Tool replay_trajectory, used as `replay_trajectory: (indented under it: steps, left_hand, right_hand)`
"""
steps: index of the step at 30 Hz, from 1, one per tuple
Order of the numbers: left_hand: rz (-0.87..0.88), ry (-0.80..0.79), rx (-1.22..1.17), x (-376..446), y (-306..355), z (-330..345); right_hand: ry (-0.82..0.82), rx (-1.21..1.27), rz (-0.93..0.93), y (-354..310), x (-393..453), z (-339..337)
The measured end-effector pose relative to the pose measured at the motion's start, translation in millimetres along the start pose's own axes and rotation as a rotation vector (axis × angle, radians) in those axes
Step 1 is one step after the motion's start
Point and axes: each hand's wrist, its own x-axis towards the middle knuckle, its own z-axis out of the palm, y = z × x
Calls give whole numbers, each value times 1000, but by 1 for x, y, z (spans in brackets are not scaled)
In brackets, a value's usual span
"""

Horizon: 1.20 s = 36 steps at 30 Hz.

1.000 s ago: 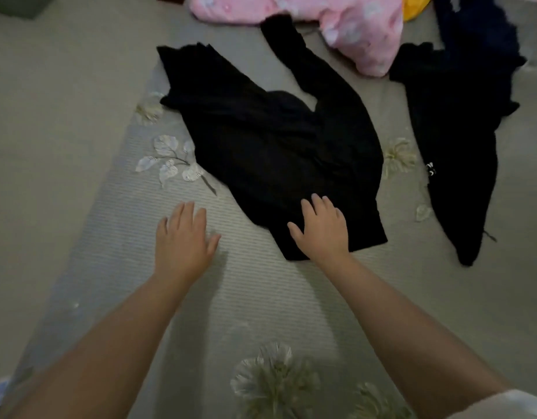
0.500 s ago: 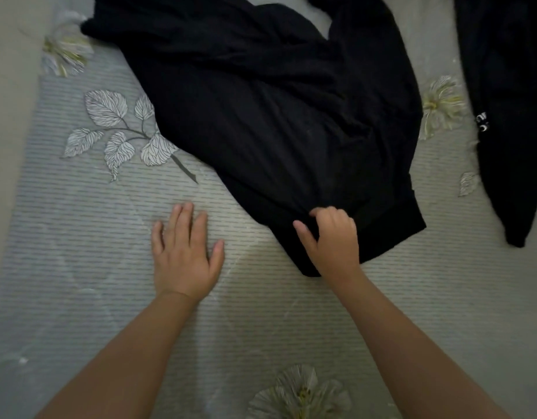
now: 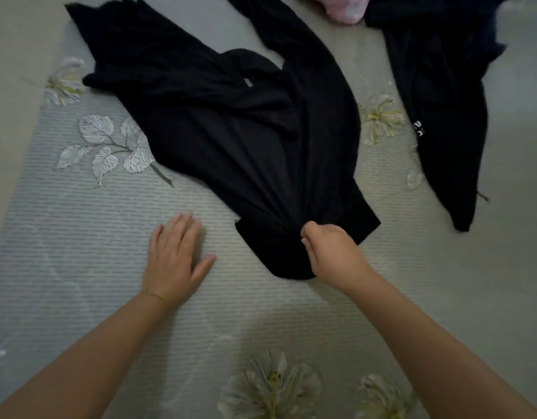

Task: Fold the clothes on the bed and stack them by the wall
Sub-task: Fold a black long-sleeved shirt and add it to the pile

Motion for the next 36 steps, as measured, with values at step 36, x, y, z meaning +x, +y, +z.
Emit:
replay_trajectory:
  steps: [36]
  left_hand:
    - [-815,-97,-308,-40,-6,-69]
  right_hand:
    - [-103,1018,684,30,-20,-1]
